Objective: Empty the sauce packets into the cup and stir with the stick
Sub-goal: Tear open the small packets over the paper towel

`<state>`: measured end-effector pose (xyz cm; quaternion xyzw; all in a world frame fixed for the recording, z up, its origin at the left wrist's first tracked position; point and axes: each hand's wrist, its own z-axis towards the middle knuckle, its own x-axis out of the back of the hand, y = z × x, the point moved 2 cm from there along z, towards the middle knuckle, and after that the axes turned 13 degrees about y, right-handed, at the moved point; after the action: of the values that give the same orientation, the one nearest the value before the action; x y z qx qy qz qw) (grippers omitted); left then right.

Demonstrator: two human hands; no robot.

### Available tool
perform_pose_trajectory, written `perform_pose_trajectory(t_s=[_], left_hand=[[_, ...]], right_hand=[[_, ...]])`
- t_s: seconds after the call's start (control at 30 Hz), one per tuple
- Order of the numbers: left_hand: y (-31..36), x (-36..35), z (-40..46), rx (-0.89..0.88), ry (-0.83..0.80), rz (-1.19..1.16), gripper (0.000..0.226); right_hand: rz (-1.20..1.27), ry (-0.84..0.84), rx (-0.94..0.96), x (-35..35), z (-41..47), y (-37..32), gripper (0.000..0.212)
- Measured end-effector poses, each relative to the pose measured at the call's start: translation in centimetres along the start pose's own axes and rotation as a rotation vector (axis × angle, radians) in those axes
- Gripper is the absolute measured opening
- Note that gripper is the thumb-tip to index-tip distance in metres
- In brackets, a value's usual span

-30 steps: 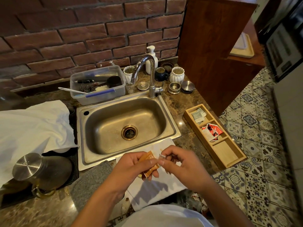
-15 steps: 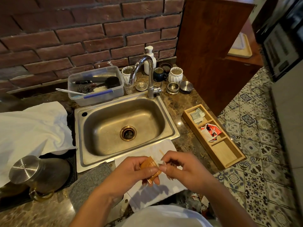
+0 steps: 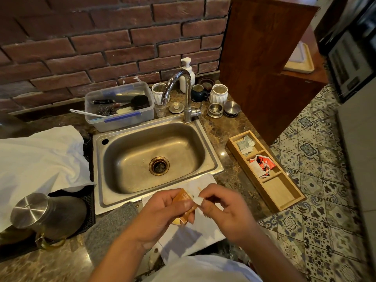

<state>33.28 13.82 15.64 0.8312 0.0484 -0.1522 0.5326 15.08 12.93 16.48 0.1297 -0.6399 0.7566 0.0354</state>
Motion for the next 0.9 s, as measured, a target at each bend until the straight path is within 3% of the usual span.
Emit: perform_pose_trajectory(t_s=[0.1, 0.23, 0.33, 0.5, 0.63, 0.9], left_hand=[[-0.4, -0.7, 0.1, 0.024, 0.039, -0.150, 0.034], [-0.9, -1.5, 0.2, 0.048, 0.063, -0.293, 0.026], [-0.9, -1.4, 0.0, 0.046, 0.073, -0.225, 0.019], [-0.9, -0.9, -0.3, -0.014, 0.064, 0.103, 0.039], [-0.6, -0.7, -0.3, -0.042, 0.025, 0.258, 0.020], [-1.2, -1.1, -0.4, -0.087, 0.094, 0.386, 0.011]], right_hand=[[-0.035, 0.173, 0.063, -0.8, -0.3, -0.1, 0.008], [-0.020, 0.252, 0.040, -1.2, -0.5, -0.2, 0.007], [-0.013, 0.121, -0.045, -0.4, -0.2, 0.0, 0.009], [-0.057, -0.074, -0.155, 1.1, 0.0, 0.4, 0.015], [-0.081, -0.174, -0.227, 1.2, 0.1, 0.5, 0.025], [-0.073, -0.292, -0.323, 1.9, 0.2, 0.5, 0.027]])
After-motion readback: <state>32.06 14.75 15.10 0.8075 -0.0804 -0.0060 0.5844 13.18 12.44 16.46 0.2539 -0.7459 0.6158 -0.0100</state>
